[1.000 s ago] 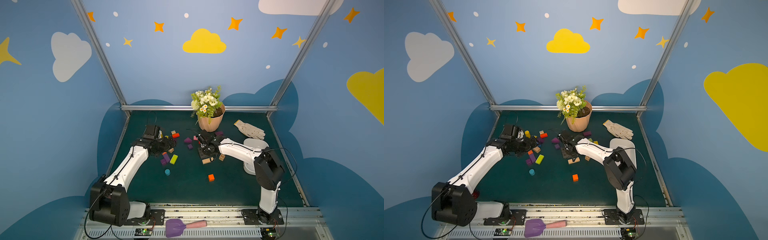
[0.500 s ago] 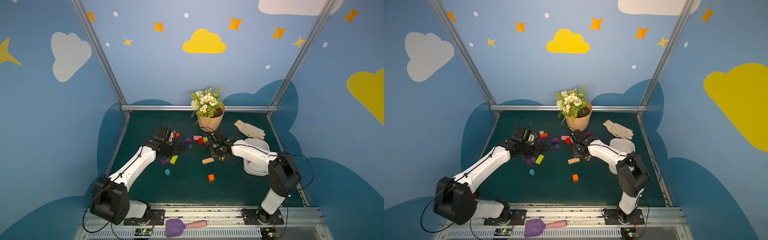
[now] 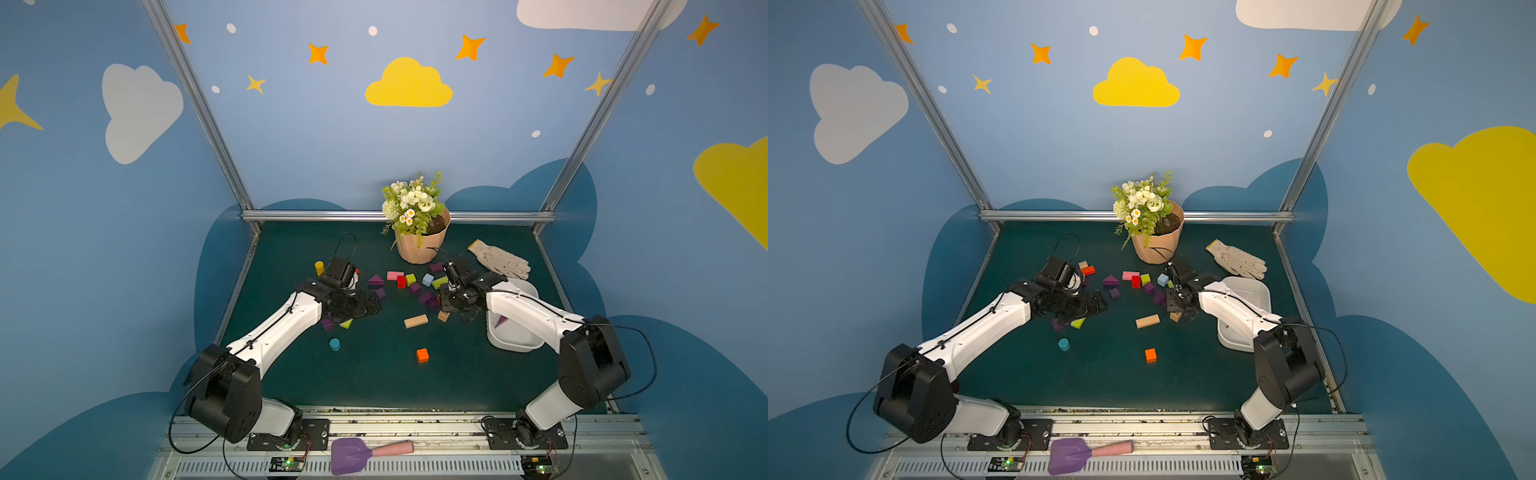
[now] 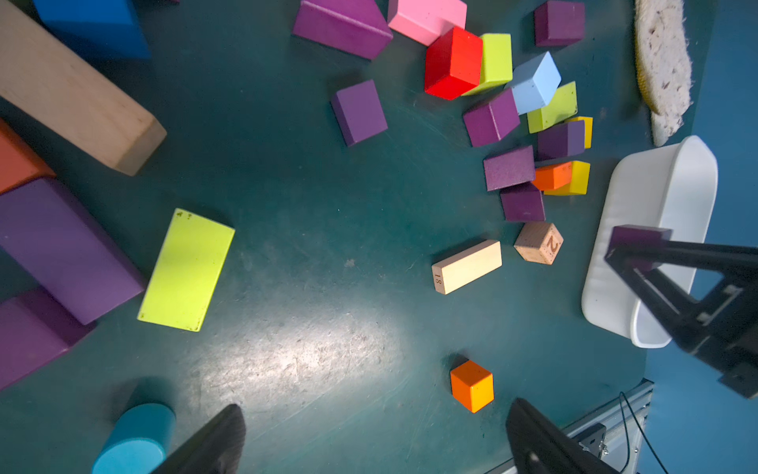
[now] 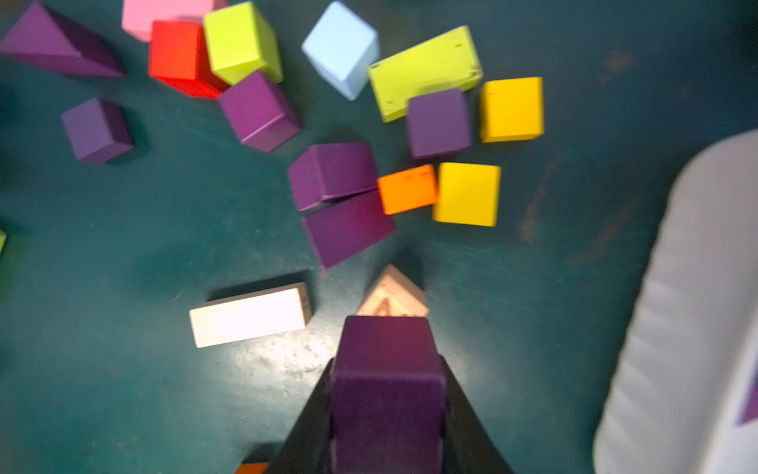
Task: Pick purple bricks into the storage bin
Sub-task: Place the building block in the storage box.
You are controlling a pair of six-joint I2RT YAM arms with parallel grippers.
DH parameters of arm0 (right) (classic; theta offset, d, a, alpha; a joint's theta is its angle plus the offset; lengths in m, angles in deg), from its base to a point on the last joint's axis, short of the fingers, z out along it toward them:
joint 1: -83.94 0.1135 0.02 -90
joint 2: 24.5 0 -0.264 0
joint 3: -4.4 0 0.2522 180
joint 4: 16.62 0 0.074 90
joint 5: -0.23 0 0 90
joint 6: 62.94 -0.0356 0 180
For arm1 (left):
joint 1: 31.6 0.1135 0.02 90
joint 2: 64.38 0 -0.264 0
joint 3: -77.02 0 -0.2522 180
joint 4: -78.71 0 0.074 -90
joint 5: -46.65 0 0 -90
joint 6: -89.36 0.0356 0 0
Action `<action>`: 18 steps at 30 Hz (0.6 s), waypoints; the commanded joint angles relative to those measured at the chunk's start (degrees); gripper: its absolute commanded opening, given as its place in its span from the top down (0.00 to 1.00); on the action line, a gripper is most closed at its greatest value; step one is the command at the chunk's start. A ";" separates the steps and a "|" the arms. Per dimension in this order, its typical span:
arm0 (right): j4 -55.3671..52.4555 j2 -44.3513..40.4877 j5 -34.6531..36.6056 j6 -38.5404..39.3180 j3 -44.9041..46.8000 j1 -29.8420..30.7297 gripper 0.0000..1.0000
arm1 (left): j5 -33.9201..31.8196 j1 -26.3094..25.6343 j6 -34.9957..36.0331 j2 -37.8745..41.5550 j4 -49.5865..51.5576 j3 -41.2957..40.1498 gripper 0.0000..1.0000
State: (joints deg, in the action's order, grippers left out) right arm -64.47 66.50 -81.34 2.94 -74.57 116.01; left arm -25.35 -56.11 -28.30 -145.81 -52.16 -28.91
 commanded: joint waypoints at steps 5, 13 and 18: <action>-1.06 -5.97 -1.07 0.18 2.87 -5.69 0.68 | -2.41 -1.03 1.45 0.99 1.10 1.90 0.00; -1.17 -11.63 -3.11 -1.23 6.10 -13.45 0.68 | -5.43 -2.85 2.81 1.84 1.93 2.12 0.00; -0.13 -13.39 -5.79 -2.73 7.82 -18.42 0.68 | -9.58 -5.07 4.18 2.75 2.20 2.08 0.00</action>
State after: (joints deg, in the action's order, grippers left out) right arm -64.86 54.35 -84.77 1.70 -67.77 99.51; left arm -31.78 -60.20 -25.92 -144.78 -51.11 -28.27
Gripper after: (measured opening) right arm 0.327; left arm 0.998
